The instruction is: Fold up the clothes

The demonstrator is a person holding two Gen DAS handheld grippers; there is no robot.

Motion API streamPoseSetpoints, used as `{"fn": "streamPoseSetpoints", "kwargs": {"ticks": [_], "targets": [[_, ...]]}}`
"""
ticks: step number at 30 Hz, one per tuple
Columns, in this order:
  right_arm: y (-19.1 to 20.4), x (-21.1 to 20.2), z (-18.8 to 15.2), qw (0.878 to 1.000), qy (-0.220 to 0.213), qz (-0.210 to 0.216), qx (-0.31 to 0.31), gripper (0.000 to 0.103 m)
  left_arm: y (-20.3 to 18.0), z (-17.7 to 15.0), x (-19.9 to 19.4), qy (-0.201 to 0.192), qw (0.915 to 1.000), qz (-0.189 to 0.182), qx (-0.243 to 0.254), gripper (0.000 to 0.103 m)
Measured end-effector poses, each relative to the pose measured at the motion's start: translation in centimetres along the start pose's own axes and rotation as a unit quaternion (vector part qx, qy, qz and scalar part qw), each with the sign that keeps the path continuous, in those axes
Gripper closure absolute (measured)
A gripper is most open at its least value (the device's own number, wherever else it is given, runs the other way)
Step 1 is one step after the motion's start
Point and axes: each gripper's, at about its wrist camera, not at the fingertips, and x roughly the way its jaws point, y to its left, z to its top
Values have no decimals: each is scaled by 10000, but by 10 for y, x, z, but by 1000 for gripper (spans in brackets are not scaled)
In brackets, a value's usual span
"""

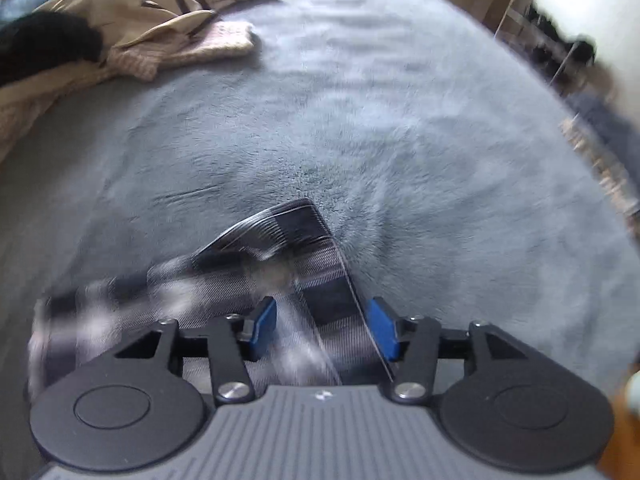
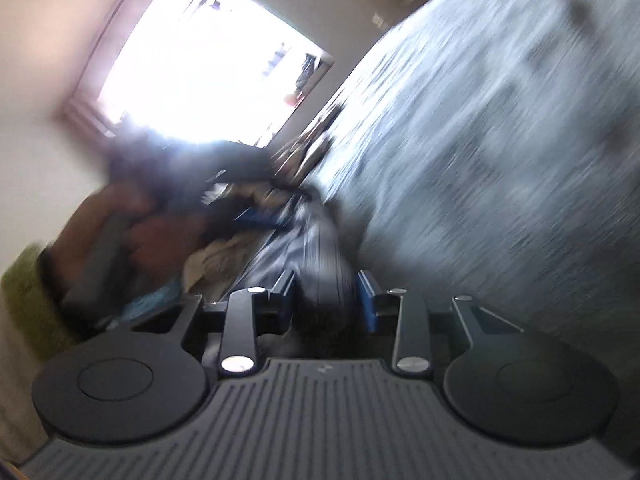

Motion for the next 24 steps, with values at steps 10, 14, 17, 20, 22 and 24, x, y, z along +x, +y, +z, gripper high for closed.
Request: {"fn": "streamPoseSetpoints", "kwargs": {"ticks": [10, 14, 17, 20, 22, 24], "targets": [[32, -9, 34, 9830, -198, -273, -1805, 62, 135, -127, -155, -1394, 9822, -382, -1199, 38], [54, -22, 12, 9628, 347, -42, -2680, 62, 177, -191, -148, -1292, 9730, -656, -1797, 40], [68, -40, 1, 9438, 669, -45, -3237, 62, 187, -227, -131, -1277, 9636, -1151, -2049, 40], [89, -52, -3, 9169, 835, -110, -3902, 62, 187, -243, -112, -1258, 9586, -1537, -2041, 40], [104, -51, -10, 8839, 839, -227, -4596, 62, 190, -249, -104, -1259, 9526, -1759, -2141, 40], [116, -48, -19, 8510, 943, -147, -5164, 63, 196, -251, -94, -1224, 9442, -1979, -2330, 40]]}}
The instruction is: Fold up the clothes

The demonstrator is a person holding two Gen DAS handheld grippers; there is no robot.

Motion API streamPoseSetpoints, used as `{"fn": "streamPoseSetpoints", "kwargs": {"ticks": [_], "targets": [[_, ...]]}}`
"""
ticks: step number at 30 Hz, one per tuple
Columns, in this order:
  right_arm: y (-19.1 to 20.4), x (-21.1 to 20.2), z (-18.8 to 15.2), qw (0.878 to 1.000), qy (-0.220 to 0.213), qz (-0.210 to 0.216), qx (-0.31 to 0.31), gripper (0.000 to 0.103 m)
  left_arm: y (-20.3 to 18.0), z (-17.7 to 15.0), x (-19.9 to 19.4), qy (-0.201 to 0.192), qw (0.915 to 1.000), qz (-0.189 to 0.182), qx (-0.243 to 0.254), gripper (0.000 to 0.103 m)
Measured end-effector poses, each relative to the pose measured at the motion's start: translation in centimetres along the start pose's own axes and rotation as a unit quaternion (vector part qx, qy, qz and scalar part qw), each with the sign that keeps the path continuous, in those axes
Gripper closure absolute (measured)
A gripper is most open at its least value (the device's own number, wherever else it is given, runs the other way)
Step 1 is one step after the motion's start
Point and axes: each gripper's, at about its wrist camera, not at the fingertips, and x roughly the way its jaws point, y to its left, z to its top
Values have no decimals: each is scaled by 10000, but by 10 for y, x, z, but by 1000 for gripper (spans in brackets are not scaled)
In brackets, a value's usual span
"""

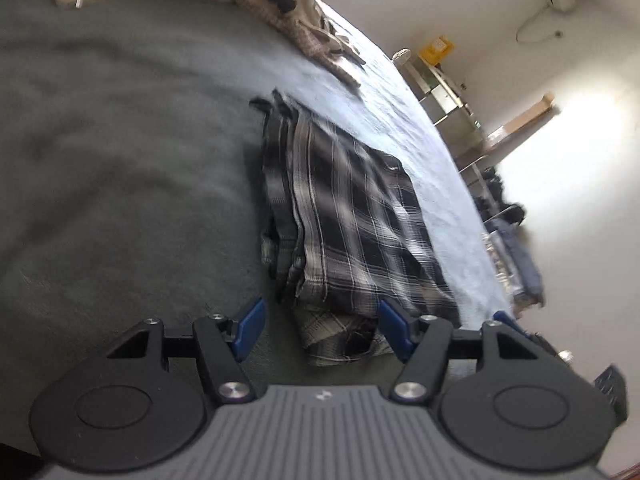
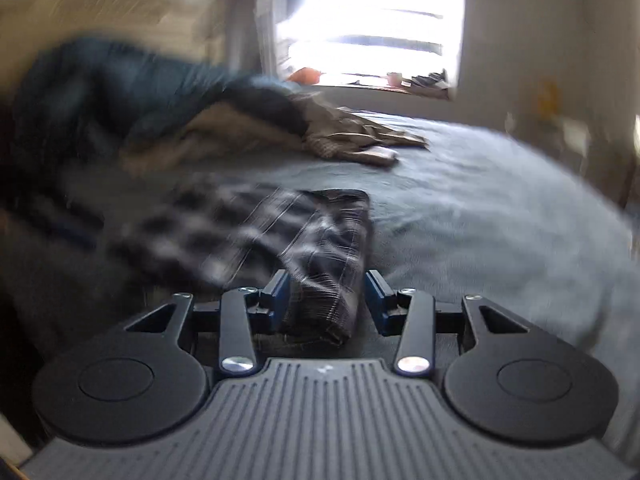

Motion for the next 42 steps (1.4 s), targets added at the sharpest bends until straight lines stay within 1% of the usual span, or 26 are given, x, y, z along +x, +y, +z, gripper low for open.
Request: {"fn": "streamPoseSetpoints", "kwargs": {"ticks": [1, 2, 4, 6, 7, 8, 9, 11, 12, 13, 16, 18, 20, 21, 23, 26, 30, 31, 32, 37, 39, 40, 41, 42], "targets": [[7, 2, 1, 9996, -1, 83, -269, 64, 6, 0, 4, 11, 9999, -58, -120, 41], [14, 3, 1, 9985, 5, 123, -525, 66, 11, 0, 8, 13, 9998, -66, -206, 42], [28, 6, 1, 9946, 25, 122, -1032, 68, 15, 5, 13, -63, 9994, -89, -319, 42], [35, 16, -2, 9897, 88, 93, -1427, 74, 14, 7, 18, -97, 9993, -146, -332, 42], [37, 21, -4, 9870, 122, 78, -1601, 79, 14, 8, 21, -92, 9993, -151, -316, 44], [38, 25, -6, 9836, 148, 76, -1794, 81, 13, 9, 25, -100, 9994, -146, -287, 47], [39, 28, -7, 9798, 171, 80, -1993, 81, 12, 10, 28, -93, 9996, -136, -247, 49], [41, 35, -10, 9705, 251, 138, -2392, 82, 10, 9, 32, -97, 9997, -60, -216, 61], [42, 36, -11, 9654, 300, 187, -2582, 82, 11, 10, 34, -83, 9997, -54, -206, 64], [44, 38, -12, 9601, 340, 227, -2766, 82, 12, 10, 36, -67, 9997, -66, -236, 70], [49, 42, -15, 9447, 411, 267, -3243, 82, 18, 9, 34, -12, 9994, -105, -331, 76], [49, 49, -20, 9379, 441, 224, -3434, 82, 20, 10, 36, 29, 9992, -123, -390, 79], [50, 54, -23, 9322, 467, 173, -3585, 82, 21, 11, 37, 119, 9984, -255, -484, 90], [50, 56, -24, 9293, 479, 148, -3658, 82, 22, 12, 37, 153, 9977, -305, -589, 90], [49, 57, -24, 9287, 489, 139, -3673, 82, 24, 14, 36, 183, 9964, -402, -722, 93], [49, 57, -25, 9269, 490, 151, -3717, 80, 24, 18, 36, 200, 9944, -563, -874, 94], [50, 60, -31, 9215, 529, 172, -3844, 79, 25, 24, 41, 241, 9901, -789, -1135, 95], [52, 58, -28, 9221, 521, 187, -3829, 80, 25, 25, 42, 243, 9889, -840, -1202, 95], [53, 56, -23, 9238, 500, 212, -3790, 80, 24, 26, 42, 224, 9882, -877, -1236, 95], [55, 43, 0, 9454, 321, 434, -3213, 75, 21, 33, 44, 128, 9841, -1078, -1405, 95], [56, 39, 7, 9549, 234, 662, -2885, 71, 16, 38, 46, 88, 9842, -1093, -1394, 95], [58, 37, 10, 9585, 180, 769, -2741, 67, 14, 40, 47, 69, 9846, -1099, -1355, 95], [61, 37, 12, 9610, 106, 834, -2635, 62, 12, 41, 47, 56, 9847, -1112, -1341, 95], [65, 38, 12, 9622, 41, 845, -2588, 61, 11, 42, 47, 41, 9846, -1123, -1337, 95]]}}
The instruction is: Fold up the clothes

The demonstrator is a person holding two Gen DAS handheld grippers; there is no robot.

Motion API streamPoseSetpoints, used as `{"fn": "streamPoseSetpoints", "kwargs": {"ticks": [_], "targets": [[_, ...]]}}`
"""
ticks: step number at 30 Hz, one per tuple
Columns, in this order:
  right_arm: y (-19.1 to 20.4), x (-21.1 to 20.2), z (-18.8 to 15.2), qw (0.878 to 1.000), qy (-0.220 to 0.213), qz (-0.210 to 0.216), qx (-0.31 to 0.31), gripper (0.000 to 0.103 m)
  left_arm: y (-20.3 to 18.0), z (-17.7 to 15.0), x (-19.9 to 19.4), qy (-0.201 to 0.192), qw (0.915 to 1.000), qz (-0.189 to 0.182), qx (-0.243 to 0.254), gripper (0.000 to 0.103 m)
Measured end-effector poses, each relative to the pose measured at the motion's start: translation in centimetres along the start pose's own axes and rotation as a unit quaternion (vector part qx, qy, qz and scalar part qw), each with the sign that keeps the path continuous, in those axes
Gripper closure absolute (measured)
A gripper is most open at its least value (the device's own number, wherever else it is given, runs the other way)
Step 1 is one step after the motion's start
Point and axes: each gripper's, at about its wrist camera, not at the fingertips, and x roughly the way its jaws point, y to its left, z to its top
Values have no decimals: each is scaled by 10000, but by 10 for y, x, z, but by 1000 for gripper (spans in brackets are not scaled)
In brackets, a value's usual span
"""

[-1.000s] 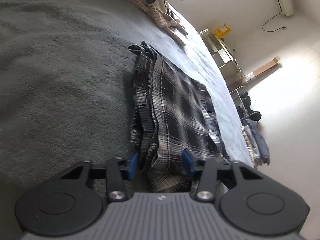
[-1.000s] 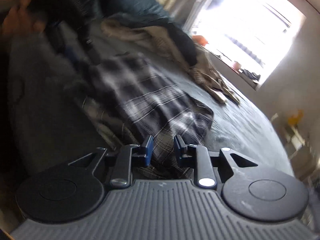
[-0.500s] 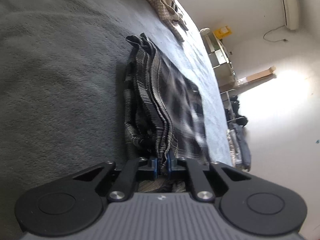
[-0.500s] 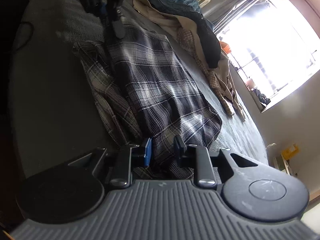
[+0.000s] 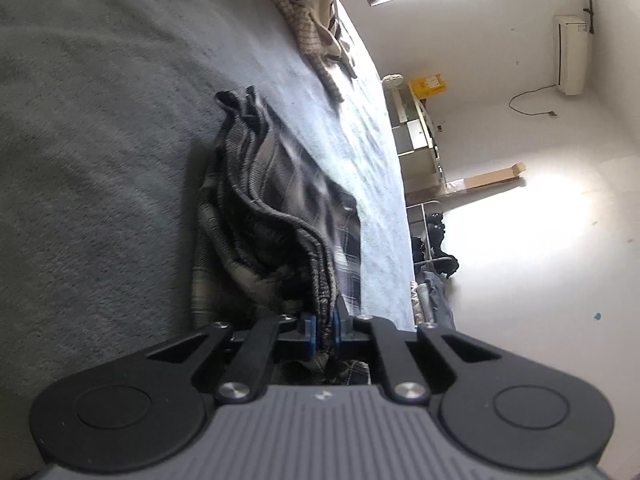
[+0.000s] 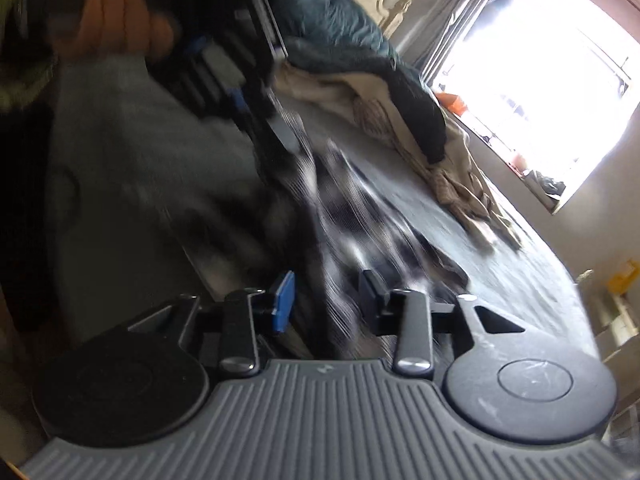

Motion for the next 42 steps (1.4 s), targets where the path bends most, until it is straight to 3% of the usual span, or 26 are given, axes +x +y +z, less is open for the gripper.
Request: {"fn": "streamPoseSetpoints", "kwargs": {"ticks": [3, 9, 10, 13, 14, 18, 23, 29, 32, 37, 42], "targets": [[9, 12, 6, 10000, -73, -64, -10, 61, -4, 3, 0, -32, 10000, -46, -9, 96], [21, 36, -2, 9966, 350, -456, -583, 64, -8, 6, 0, -86, 9998, -199, -42, 96], [21, 39, -5, 9948, 444, -580, -703, 67, -7, 5, 0, -82, 9997, -239, -44, 96], [17, 41, -10, 9899, 598, -898, -919, 95, -6, 3, 0, -55, 9995, -302, 1, 96], [15, 39, -11, 9888, 581, -1024, -920, 96, -5, 1, 1, -45, 9995, -315, 25, 96], [12, 28, -14, 9848, 535, -1335, -975, 97, 6, -12, 5, 57, 9997, -239, 86, 96], [12, 28, -26, 9837, 655, -1397, -919, 98, 24, -30, 17, 257, 9996, -90, 14, 96], [19, 20, -29, 9809, 489, -1686, -837, 99, 11, -38, 18, 140, 9987, -161, 468, 96], [20, 21, -35, 9827, 573, -1591, -761, 99, 9, -40, 24, 165, 9963, 203, 819, 96], [20, 22, -37, 9820, 616, -1557, -872, 99, 18, -42, 23, 296, 9972, 166, 668, 96], [21, 26, -44, 9815, 681, -1502, -975, 98, 22, -44, 27, 344, 9964, 352, 692, 96]]}}
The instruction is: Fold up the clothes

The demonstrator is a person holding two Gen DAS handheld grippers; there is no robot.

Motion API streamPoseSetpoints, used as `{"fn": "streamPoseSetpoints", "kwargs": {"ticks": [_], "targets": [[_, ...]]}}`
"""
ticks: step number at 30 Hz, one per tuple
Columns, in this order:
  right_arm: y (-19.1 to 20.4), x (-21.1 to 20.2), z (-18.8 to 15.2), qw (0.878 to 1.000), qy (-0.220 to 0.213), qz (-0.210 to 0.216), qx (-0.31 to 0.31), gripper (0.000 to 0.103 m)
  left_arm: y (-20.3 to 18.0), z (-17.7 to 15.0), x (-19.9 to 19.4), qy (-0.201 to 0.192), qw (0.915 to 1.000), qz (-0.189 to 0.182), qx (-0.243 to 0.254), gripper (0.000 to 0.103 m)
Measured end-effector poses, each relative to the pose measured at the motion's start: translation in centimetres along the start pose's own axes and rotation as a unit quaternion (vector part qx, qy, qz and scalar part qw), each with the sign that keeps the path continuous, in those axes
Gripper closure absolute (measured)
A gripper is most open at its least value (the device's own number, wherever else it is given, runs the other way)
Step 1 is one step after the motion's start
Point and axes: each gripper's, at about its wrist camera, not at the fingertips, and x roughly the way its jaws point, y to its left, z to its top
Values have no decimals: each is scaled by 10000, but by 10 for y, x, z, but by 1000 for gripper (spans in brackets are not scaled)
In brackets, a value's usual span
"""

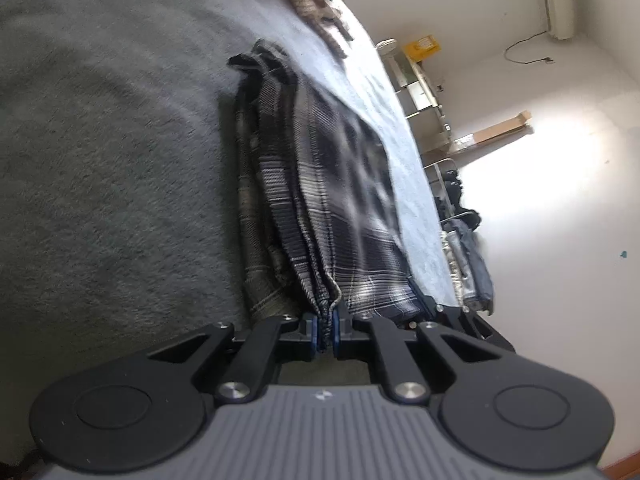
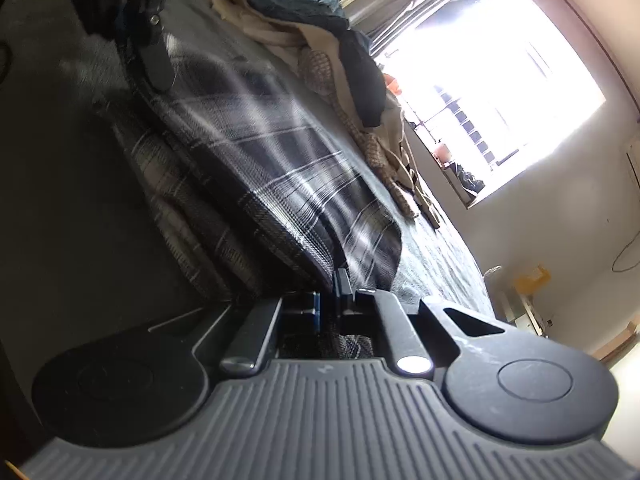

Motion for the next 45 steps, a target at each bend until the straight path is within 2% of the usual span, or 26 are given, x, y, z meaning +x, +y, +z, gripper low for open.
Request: {"fn": "streamPoseSetpoints", "kwargs": {"ticks": [4, 10, 12, 14, 16, 19, 20, 24, 27, 30, 32, 35, 37, 40, 42, 45], "targets": [[2, -4, -8, 9999, 55, -60, -90, 96, 4, -5, -5, 2, 10000, 35, -9, 96], [-10, -5, -18, 9989, 118, 69, 455, 94, 2, -7, -5, 38, 9997, 204, 138, 95], [-15, -9, -22, 9975, 120, 170, 682, 89, 2, -8, -8, 6, 9995, 256, 166, 94], [-24, -16, -27, 9951, 134, 280, 941, 79, 3, -10, -12, -28, 9993, 308, 192, 94], [-35, -22, -33, 9912, 183, 383, 1253, 77, 1, -11, -14, -35, 9990, 357, 256, 93], [-62, -32, -50, 9784, 295, 499, 1985, 77, -7, -13, -18, -26, 9979, 495, 414, 89], [-73, -36, -54, 9719, 269, 519, 2279, 77, -10, -15, -21, -33, 9974, 548, 457, 83], [-109, -45, -62, 9424, -187, 514, 3301, 77, -22, -26, -45, -238, 9939, 872, 634, 75], [-125, -37, -58, 9195, -625, 621, 3830, 77, -40, -37, -72, -595, 9863, 1109, 1062, 75], [-120, -18, -52, 9086, -676, 946, 4011, 77, -70, -41, -86, -1001, 9739, 1157, 1679, 72], [-110, 2, -48, 9075, -552, 1186, 3992, 77, -85, -37, -78, -1157, 9664, 1084, 2023, 68], [-88, 23, -52, 9074, -127, 1433, 3948, 78, -95, -31, -48, -1124, 9609, 1016, 2317, 69], [-81, 27, -57, 9070, 46, 1509, 3932, 79, -90, -28, -24, -880, 9615, 1080, 2369, 69], [-96, 19, -48, 9104, 105, 1691, 3775, 79, -75, -32, -17, -796, 9619, 1132, 2356, 73], [-115, 20, -34, 9165, -52, 1680, 3629, 77, -67, -37, -24, -845, 9639, 1028, 2306, 73], [-140, 47, -14, 9178, -242, 1778, 3542, 77, -58, -41, -28, -886, 9686, 889, 2146, 73]]}}
